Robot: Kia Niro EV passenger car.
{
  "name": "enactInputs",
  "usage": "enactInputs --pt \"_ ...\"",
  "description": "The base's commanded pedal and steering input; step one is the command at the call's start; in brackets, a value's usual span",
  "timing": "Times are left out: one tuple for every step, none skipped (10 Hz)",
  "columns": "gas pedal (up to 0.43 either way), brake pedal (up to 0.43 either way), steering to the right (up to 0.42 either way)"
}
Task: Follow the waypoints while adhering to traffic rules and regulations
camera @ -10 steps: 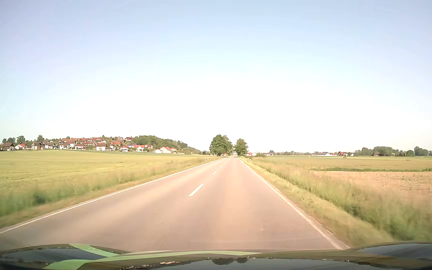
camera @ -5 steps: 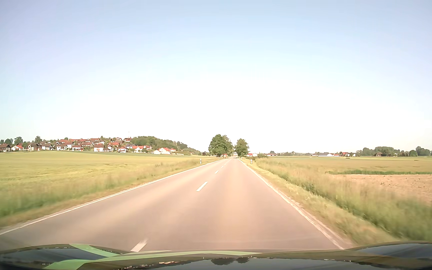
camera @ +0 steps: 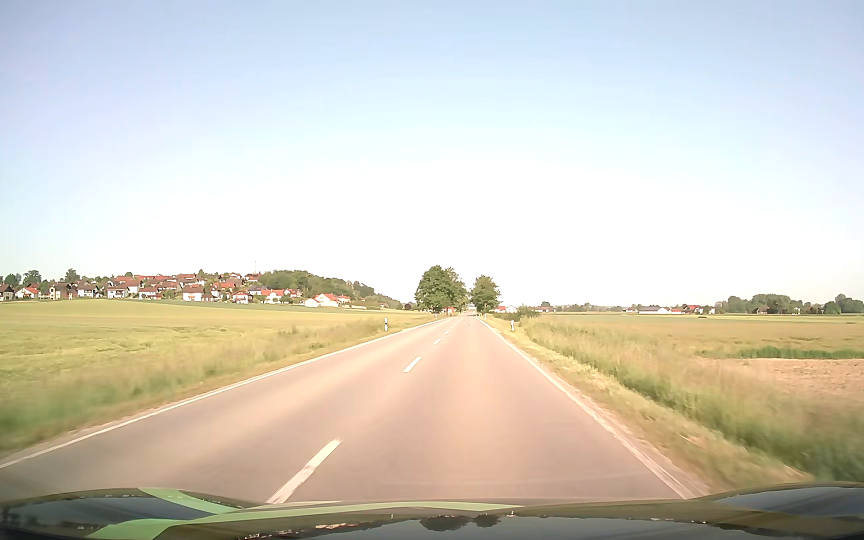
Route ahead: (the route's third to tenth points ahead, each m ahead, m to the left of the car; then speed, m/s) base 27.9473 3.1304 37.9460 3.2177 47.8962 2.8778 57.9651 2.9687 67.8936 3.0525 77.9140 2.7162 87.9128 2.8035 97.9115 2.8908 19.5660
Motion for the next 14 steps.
enactInputs --pt "0.228 0.000 -0.003" --pt "0.228 0.000 -0.002" --pt "0.228 0.000 -0.001" --pt "0.228 0.000 -0.001" --pt "0.197 0.000 -0.001" --pt "0.138 0.000 0.000" --pt "0.138 0.000 0.000" --pt "0.138 0.000 -0.001" --pt "0.150 0.000 0.000" --pt "0.169 0.000 -0.001" --pt "0.197 0.000 0.000" --pt "0.220 0.000 -0.001" --pt "0.228 0.000 -0.001" --pt "0.248 0.000 -0.001"
